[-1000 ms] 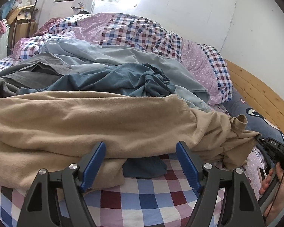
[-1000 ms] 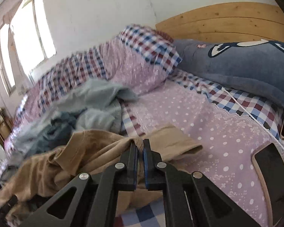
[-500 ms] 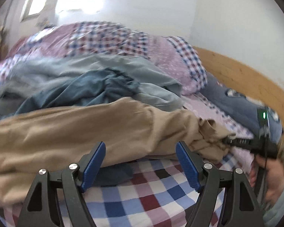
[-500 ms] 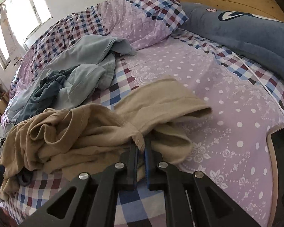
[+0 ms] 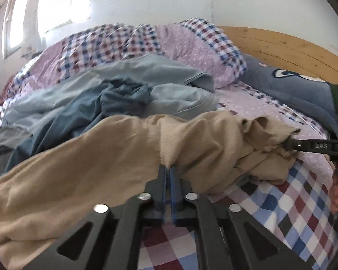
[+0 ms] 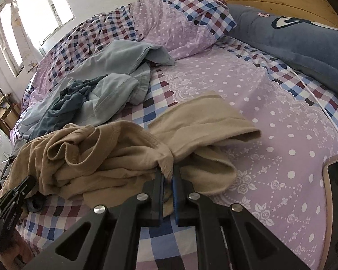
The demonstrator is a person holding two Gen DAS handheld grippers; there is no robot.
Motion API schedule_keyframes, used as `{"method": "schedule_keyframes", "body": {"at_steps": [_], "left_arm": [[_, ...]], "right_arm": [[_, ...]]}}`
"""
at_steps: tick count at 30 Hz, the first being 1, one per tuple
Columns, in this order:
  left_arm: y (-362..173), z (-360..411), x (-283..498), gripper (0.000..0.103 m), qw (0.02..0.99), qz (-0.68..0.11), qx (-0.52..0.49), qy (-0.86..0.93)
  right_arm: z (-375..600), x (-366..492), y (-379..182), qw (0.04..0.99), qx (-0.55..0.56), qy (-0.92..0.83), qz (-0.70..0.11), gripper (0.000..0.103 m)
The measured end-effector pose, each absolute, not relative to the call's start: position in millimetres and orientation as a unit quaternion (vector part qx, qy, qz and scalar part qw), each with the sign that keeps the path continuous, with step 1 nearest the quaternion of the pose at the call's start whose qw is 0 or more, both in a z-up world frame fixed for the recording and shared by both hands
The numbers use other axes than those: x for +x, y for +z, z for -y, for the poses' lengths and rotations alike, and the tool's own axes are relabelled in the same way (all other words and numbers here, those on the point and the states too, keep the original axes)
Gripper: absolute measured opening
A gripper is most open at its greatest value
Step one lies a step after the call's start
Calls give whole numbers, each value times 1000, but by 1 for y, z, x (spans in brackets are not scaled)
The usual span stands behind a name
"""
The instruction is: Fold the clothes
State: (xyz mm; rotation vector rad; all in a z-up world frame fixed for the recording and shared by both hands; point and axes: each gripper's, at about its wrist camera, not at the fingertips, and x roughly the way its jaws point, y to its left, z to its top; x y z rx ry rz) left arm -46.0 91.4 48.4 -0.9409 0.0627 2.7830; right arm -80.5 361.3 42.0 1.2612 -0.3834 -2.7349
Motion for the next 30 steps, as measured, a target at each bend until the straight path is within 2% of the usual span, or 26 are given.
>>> {"method": "schedule_keyframes", "body": {"at_steps": [11,15,16,19,22,30], "left_arm": [[92,-27,-22,1,31,85,-209,974],[103,19,-12,1,-26,149,-169,974],[104,30,-10,1,-45,165,-162,972],[98,71,-6,1,-93,227,-163,956],[88,99,-6,1,-118,272,-175,939],[76,107,-8,1,-119,292,-196,929]], "right_arm": [[-361,-76,54,66,389,-909,132,7],[-339,-74,61,122,377,-913,98,9],[-332,-73,62,130,375,-914,86,12],[-315,-71,61,161,376,-910,65,19],[-302,-69,58,189,380,-904,54,20],[-278,-63,53,251,389,-886,27,22]]}}
